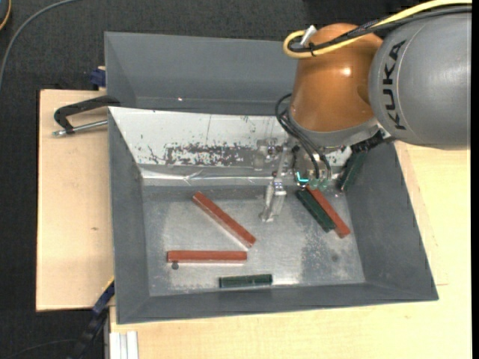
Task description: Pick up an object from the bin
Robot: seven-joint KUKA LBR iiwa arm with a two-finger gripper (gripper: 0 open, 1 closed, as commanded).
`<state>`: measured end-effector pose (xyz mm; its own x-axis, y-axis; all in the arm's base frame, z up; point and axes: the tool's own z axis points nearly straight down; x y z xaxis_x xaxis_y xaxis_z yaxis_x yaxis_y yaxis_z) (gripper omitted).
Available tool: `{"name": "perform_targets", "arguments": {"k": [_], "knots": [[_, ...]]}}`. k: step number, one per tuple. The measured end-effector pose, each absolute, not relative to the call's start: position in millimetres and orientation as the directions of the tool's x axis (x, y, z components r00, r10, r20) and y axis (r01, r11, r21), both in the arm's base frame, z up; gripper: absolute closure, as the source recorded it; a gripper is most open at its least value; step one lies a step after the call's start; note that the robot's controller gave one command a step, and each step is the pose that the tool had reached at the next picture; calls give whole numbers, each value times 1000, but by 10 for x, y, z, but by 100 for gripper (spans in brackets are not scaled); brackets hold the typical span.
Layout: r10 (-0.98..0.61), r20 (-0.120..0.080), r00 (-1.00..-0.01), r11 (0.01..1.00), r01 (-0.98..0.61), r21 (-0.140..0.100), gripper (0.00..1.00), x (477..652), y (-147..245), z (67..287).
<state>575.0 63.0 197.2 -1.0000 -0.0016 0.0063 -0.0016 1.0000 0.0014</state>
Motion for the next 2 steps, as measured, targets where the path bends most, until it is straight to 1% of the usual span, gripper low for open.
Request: {"name": "perform_targets", "arguments": {"k": [1,2], "knots": [[186,-1,-982,982,186,2,0,5523,1007,712],[187,0,-982,982,187,2,100,5523,1004,707]]}}
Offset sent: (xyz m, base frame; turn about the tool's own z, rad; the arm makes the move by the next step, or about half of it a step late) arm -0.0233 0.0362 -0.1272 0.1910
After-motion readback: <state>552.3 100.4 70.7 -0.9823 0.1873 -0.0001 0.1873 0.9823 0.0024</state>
